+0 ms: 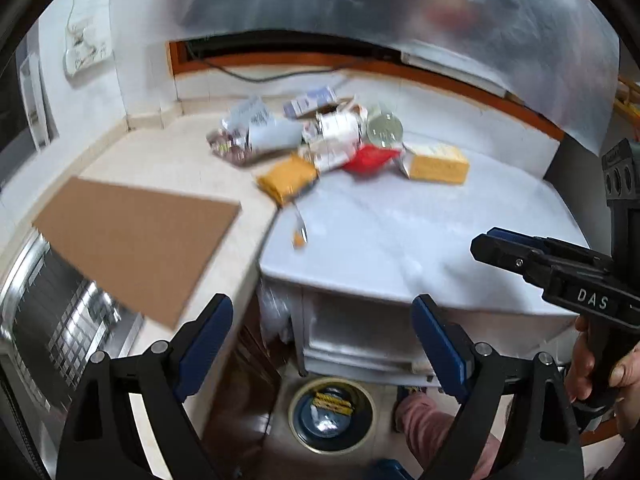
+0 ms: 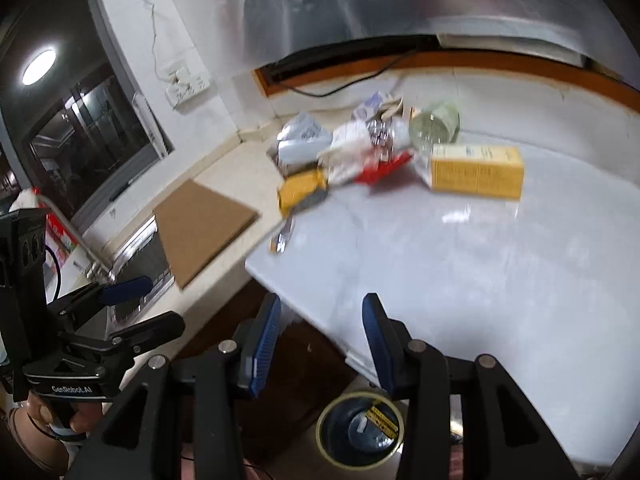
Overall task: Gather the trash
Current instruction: 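Raise both tools back up to the table, then grasp the yellow snack packet with the left tool while the right tool grasps the red packet, then lower both packets into the floor bin and open both tools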
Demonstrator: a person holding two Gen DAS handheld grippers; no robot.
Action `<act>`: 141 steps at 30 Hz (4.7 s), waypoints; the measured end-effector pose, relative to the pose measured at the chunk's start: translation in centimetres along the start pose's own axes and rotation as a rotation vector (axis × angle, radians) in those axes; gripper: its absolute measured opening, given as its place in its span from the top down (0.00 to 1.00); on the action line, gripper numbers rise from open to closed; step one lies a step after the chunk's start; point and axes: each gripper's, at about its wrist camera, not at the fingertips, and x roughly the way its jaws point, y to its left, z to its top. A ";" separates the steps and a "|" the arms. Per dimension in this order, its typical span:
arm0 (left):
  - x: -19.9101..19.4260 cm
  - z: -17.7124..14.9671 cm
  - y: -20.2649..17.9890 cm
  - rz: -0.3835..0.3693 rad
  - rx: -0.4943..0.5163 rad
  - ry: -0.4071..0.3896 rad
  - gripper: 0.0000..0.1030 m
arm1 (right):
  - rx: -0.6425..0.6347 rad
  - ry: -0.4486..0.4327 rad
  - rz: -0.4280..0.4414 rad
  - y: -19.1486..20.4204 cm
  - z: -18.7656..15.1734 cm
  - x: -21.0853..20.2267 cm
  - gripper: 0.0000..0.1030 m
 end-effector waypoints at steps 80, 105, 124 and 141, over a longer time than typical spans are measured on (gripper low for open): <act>-1.8 -1.9 -1.9 0.084 -0.096 -0.040 0.81 | 0.128 -0.256 -0.025 0.1 -0.2 -4.9 0.96; 4.0 -18.7 -0.2 0.080 -0.261 0.169 0.81 | -0.009 0.123 -0.153 2.9 -16.1 3.1 0.96; 17.4 -24.2 0.4 0.050 -0.287 0.394 0.80 | -0.002 0.360 -0.196 -2.8 -23.4 13.9 0.96; 28.8 -27.2 0.6 0.013 -0.266 0.590 0.77 | 0.066 0.554 -0.176 -7.8 -27.4 24.1 0.93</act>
